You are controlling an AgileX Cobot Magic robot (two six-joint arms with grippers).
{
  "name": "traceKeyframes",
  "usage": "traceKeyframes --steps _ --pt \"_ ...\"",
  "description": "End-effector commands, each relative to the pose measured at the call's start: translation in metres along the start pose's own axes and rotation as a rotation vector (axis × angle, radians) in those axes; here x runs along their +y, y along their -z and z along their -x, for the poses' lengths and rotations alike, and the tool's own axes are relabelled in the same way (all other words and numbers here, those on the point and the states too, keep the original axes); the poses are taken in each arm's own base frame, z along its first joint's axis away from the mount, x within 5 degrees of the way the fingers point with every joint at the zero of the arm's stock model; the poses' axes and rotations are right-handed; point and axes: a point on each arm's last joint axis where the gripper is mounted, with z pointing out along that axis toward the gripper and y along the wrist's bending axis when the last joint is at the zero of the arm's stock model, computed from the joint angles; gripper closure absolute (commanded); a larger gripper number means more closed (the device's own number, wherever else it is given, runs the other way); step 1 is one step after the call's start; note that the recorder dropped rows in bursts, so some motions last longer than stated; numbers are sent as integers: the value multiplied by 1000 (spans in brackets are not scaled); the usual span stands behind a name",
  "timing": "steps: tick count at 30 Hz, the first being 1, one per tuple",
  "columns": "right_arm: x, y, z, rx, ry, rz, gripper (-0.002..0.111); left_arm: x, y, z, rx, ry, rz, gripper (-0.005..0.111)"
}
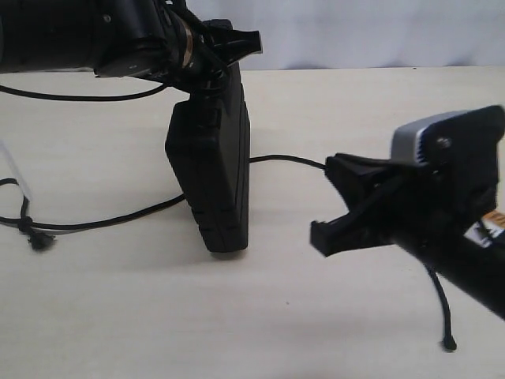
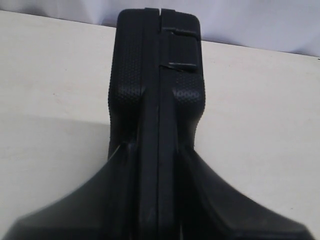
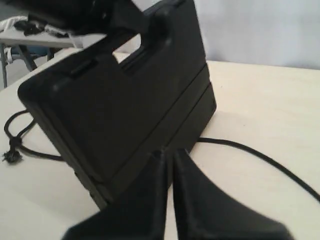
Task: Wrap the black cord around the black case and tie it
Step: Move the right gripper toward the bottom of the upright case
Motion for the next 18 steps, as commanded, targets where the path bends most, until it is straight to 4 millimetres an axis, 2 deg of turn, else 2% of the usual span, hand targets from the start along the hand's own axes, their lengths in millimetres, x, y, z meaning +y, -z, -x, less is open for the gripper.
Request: traceKeyframes --steps 1,6,10,18 --pt "24 -21 -19 37 60 -3 104 -3 5 9 -36 -2 -23 107" --pt "52 -41 -31 43 139 -21 104 -3 5 9 -36 -2 -23 107" --pt "61 -51 -38 1 184 -93 104 -3 5 9 -35 -1 -23 107" --pt "77 -78 -47 18 194 -103 104 -4 5 9 -37 1 -32 107"
